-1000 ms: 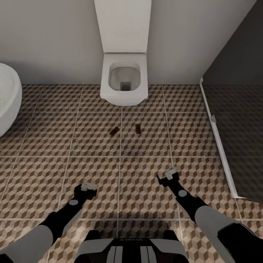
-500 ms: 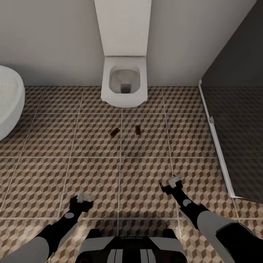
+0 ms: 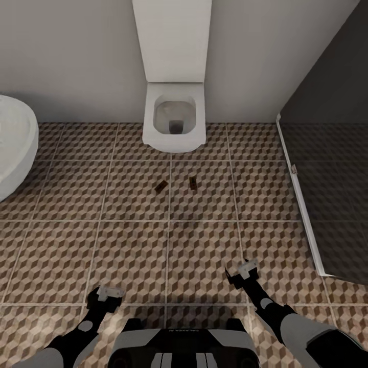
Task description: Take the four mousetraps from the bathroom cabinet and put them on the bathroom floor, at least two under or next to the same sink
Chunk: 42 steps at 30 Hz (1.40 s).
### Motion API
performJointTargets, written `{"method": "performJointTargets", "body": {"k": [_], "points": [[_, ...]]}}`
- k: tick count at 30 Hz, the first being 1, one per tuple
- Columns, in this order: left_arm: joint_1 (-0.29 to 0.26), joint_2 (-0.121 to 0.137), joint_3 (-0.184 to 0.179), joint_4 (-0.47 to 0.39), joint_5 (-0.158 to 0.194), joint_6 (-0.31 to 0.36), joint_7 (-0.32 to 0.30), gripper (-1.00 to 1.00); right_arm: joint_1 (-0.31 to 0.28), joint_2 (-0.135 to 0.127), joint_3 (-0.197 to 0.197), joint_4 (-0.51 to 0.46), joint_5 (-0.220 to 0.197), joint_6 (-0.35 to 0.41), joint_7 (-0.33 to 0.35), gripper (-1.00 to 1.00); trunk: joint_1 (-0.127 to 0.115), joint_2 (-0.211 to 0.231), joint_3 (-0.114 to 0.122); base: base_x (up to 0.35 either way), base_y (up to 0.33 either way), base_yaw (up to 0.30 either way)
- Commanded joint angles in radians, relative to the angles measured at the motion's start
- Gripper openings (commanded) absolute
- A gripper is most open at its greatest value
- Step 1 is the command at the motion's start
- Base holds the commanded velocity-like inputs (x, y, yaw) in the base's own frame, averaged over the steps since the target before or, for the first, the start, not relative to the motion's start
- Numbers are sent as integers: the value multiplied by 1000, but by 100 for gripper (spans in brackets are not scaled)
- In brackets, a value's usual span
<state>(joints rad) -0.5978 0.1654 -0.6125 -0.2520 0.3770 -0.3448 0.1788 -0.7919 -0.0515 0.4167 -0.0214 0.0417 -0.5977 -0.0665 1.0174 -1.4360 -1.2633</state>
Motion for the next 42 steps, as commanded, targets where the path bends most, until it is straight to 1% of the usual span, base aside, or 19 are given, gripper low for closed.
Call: {"method": "performJointTargets", "body": {"k": [1, 4, 5, 10, 11, 19, 22, 28, 36, 42], "points": [[0, -2, -9, 18, 3, -13, 4, 100, 5, -1, 5, 1, 3, -7, -7, 100, -4, 7, 3, 0, 0, 0], [1, -6, -8, 69, 3, -43, -10, 100, 20, -7, 5, 1, 0, -20, -8, 100, -15, 28, 12, 0, 0, 0], [2, -8, -8, 98, 3, -63, -24, 100, 28, -12, 5, 1, -1, -26, -7, 100, -19, 35, 15, 0, 0, 0], [2, -11, -8, 160, 3, -120, -57, 100, 53, -20, 5, 1, -5, -34, -8, 100, -38, 70, 31, 0, 0, 0], [2, -12, -7, 181, 3, -139, -66, 100, 63, -22, 5, 1, -9, -35, -8, 100, -42, 77, 34, 0, 0, 0], [3, -22, -6, 252, 3, -178, -81, 100, 94, -25, 5, 1, -31, -38, -8, 100, -73, 133, 59, 0, 0, 0], [3, -23, -6, 264, 3, -181, -82, 100, 103, -26, 5, 1, -35, -39, -8, 100, -84, 154, 69, 0, 0, 0], [4, -24, -6, 274, 3, -188, -83, 100, 117, -35, 5, 1, -39, -47, -7, 100, -107, 196, 88, 0, 0, 0], [14, -25, -6, 294, 5, -253, -82, 100, 136, -41, 5, 2, -56, -78, -10, 100, -138, 252, 113, 0, 0, 0], [17, -26, -5, 313, 5, -274, -82, 100, 153, -42, 5, 3, -70, -82, -12, 100, -161, 294, 131, 0, 0, 0]]}}
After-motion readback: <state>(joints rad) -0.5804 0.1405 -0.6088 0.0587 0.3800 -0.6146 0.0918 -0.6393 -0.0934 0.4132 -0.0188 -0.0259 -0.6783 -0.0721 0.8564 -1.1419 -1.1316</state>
